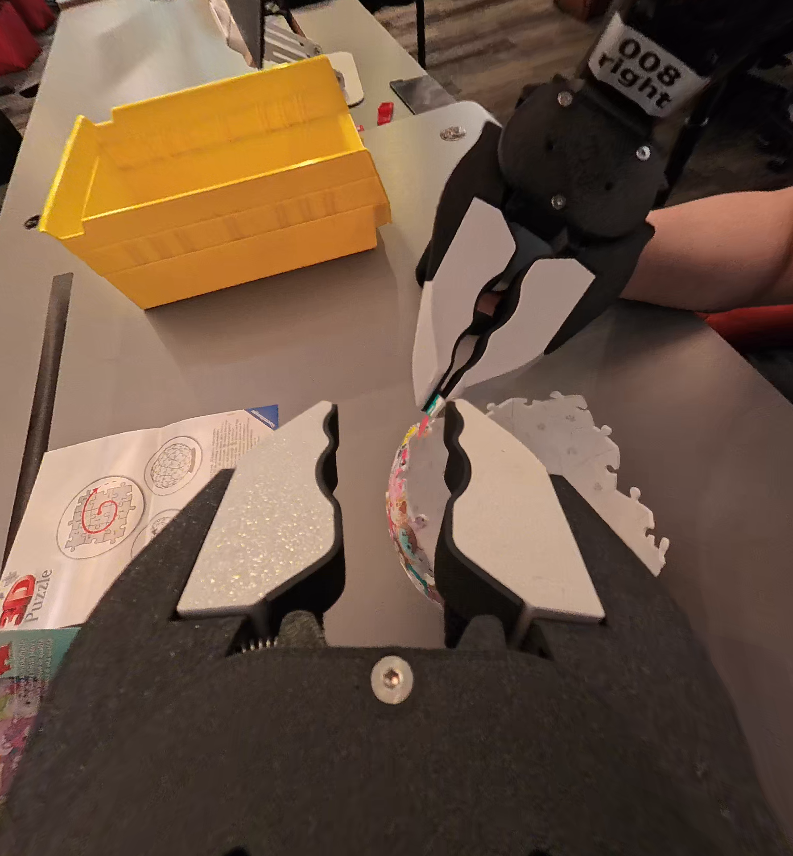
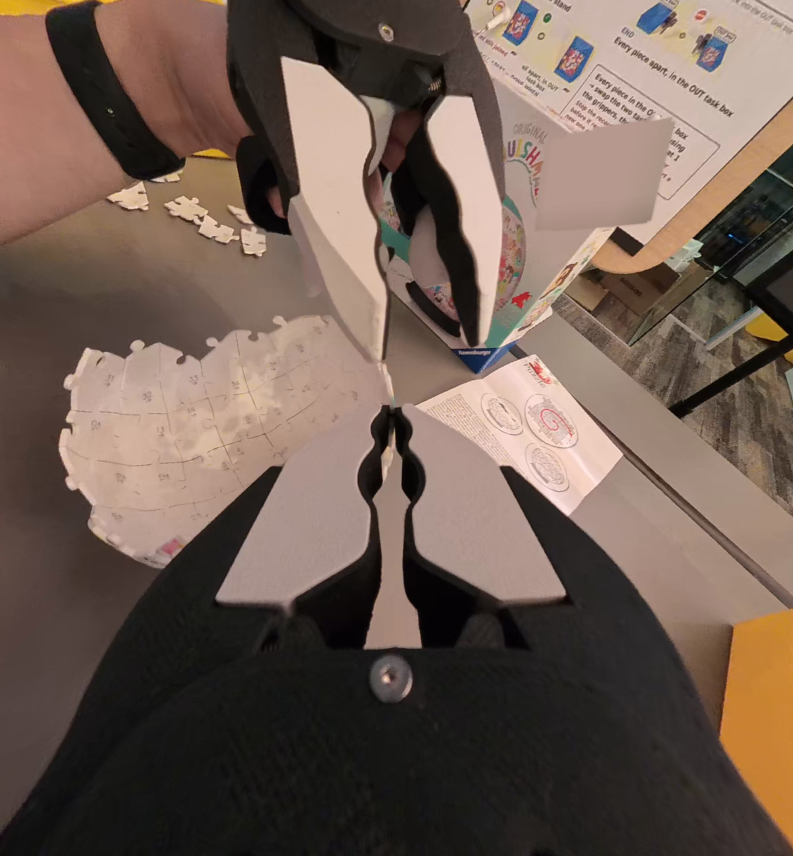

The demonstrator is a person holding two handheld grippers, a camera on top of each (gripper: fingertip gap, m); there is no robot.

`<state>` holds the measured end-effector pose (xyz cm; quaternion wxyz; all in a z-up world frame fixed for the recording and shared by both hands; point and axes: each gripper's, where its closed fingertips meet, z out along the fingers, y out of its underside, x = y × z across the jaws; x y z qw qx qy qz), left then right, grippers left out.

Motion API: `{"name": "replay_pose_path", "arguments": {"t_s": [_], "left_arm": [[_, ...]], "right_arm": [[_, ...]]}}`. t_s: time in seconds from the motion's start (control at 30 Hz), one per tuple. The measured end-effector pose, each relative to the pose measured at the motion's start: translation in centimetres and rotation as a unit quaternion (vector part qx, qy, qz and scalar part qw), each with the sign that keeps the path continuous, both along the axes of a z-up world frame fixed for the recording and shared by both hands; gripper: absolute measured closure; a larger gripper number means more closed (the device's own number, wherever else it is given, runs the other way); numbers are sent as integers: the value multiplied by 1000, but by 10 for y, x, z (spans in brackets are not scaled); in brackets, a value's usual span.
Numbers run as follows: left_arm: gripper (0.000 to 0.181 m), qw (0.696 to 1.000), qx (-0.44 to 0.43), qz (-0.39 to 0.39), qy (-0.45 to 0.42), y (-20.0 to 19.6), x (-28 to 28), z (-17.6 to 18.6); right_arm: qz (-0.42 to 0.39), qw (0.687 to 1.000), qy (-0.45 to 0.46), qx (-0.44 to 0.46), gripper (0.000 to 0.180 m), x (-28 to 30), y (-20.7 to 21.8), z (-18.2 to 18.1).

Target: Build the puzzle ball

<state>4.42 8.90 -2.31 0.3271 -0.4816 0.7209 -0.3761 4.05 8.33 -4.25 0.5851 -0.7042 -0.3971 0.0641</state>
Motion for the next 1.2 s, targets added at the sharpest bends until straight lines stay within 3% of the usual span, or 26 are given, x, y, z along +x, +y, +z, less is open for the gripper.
{"name": "replay_pose_path", "arguments": {"t_s": [0.2,0.73,1.2], "left_arm": [[150,998,55,-13,10,-5,1,-6],[156,993,115,-14,34,0,-1,-21],[153,995,90,7,41,8,4,-29]], "right_arm": [[-4,1000,-1,4,177,1,2,0],[-5,1000,-7,12,177,3,7,-4],[-2,1000,3,-15,177,4,14,-12]]}}
